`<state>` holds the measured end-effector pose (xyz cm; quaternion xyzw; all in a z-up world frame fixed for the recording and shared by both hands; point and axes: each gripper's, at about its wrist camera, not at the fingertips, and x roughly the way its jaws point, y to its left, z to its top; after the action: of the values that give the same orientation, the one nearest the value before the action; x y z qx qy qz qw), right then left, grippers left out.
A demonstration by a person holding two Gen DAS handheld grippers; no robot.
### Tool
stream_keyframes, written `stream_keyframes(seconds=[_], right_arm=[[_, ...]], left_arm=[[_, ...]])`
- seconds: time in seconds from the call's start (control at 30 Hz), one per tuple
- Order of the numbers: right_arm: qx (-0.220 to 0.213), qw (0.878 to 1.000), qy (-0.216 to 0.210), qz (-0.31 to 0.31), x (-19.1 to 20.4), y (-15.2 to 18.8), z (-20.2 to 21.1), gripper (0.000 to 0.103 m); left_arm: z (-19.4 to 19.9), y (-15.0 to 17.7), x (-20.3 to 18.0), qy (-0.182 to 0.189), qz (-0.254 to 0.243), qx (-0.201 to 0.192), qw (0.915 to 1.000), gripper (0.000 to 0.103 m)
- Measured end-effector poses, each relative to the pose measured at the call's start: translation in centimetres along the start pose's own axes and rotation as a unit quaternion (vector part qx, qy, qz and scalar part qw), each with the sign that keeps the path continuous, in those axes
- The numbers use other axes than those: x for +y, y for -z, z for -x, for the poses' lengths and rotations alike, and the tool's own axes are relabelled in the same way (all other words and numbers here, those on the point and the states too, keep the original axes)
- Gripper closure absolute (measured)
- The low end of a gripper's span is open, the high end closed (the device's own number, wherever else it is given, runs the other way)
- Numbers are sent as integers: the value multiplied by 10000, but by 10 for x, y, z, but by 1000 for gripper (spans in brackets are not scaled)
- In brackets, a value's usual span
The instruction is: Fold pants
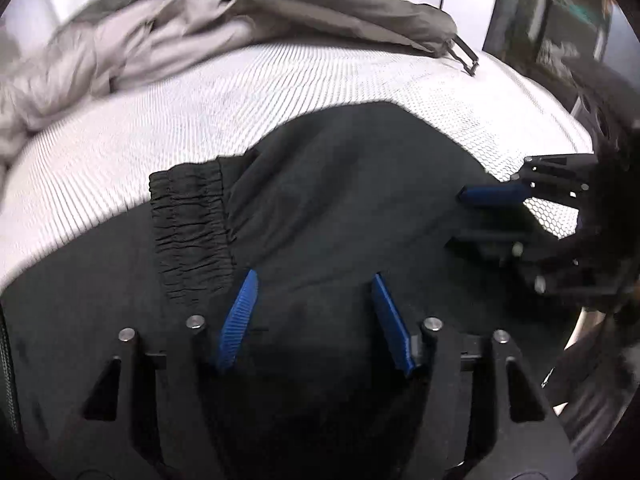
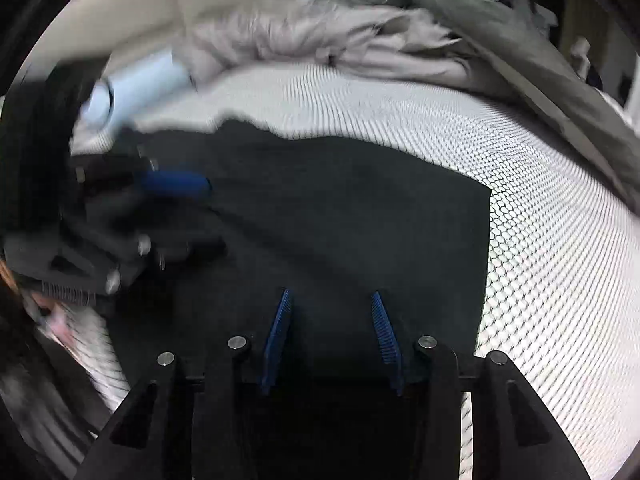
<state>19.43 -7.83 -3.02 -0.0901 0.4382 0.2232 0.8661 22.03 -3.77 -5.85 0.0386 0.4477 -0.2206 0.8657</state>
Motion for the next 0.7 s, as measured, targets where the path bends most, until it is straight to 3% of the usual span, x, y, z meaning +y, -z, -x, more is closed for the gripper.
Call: stream_keyframes(seconds=[0.17,0.3,0.4,0.47,0.57,0.6,0.7], right_arm=[[295,9973,637,-194,-39,21,4,59],[-7,9964,231,-817,-63,24,22,59],[-425,9952,109,-878,-55,13,33,59],[-489,9949,53,-878,-46,1,28,59],[-360,9971,-79,-666,-31,-15,7,59],[-165,9985,3,-521,-25,-23,-9,59],[240,9990,315,-219,-24,-29,-39,59]], left_arm=[[17,10,28,212,304,-114,9992,40],[34,1,36,16,355,-349,9988,39],[35,-24,45,-63,837,-599,9947,32],[18,-40,50,-348,944,-383,9942,32],[-18,-54,56,-1278,909,213,9874,32],[-26,-52,61,-1289,1023,312,9859,32],[-31,-43,82,-781,1439,326,9860,32]])
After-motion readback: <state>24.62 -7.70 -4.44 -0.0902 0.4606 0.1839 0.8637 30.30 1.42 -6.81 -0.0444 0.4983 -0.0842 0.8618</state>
